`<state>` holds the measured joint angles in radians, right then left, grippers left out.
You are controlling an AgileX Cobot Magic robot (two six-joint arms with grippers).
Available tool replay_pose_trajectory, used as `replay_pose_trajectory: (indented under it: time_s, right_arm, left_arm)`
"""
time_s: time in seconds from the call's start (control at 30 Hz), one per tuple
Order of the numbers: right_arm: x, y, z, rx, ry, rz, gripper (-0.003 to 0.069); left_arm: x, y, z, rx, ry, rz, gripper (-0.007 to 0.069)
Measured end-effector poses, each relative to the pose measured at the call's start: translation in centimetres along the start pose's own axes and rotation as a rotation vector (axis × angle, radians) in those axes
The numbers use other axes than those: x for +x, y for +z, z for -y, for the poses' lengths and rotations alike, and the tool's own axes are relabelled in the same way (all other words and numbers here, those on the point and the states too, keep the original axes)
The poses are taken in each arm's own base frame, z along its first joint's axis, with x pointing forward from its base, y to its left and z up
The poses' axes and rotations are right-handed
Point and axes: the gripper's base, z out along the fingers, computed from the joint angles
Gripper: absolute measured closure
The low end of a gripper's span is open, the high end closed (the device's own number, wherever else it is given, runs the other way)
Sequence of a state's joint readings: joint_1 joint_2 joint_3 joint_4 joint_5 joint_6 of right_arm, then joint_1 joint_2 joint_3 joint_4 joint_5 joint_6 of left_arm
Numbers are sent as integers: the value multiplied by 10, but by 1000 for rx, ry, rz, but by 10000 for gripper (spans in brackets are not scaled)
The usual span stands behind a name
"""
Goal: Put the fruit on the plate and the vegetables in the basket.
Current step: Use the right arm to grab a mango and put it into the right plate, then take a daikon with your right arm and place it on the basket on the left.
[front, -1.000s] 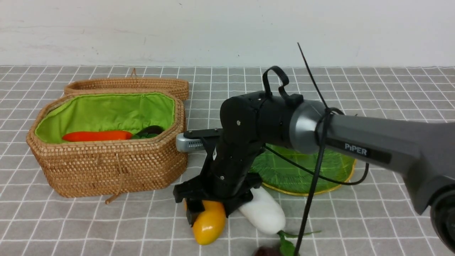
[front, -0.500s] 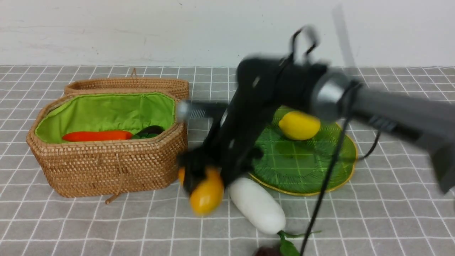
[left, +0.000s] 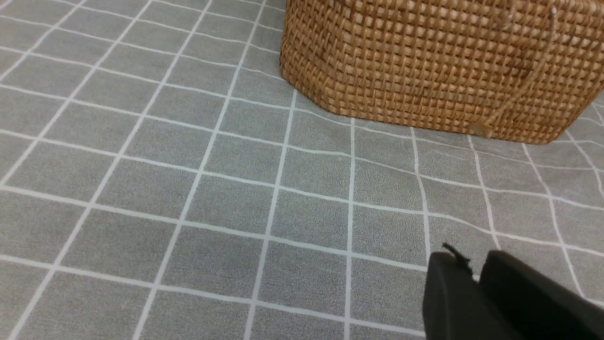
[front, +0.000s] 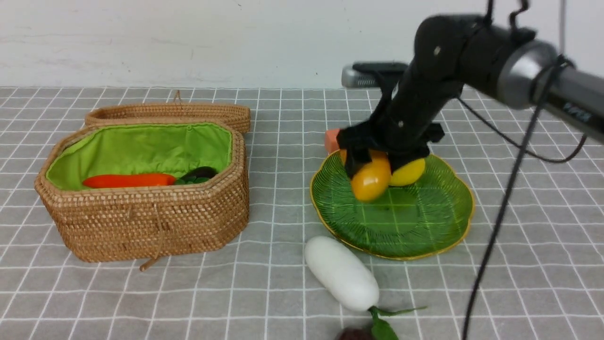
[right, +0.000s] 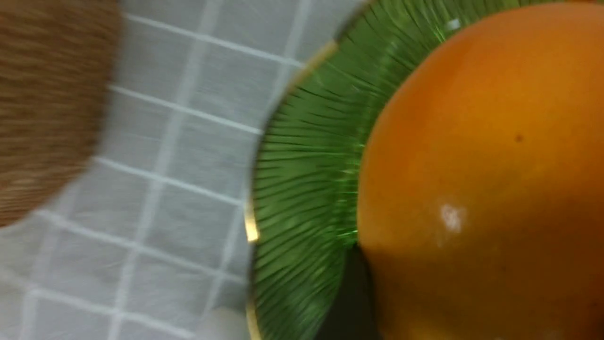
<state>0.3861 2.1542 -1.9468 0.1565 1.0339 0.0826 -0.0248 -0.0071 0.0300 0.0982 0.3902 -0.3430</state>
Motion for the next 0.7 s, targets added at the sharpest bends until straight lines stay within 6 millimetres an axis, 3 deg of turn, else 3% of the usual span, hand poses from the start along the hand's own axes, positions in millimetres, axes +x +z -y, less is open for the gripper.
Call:
replay_pose_trajectory:
  time_s: [0.17, 0.33, 0.53, 0.7]
  right_arm:
    - [1, 9, 2, 13, 29, -13, 88]
    - [2, 4, 1, 17, 32, -23, -10]
    - [7, -41, -3, 26, -6, -18, 8]
    - [38, -81, -28, -102, -137, -32, 52]
  left_arm:
    - [0, 0, 0, 0, 0, 0, 531]
    - [0, 0, 0, 0, 0, 0, 529]
    - [0, 0, 0, 0, 0, 0, 522]
    - [0, 0, 0, 0, 0, 0, 518]
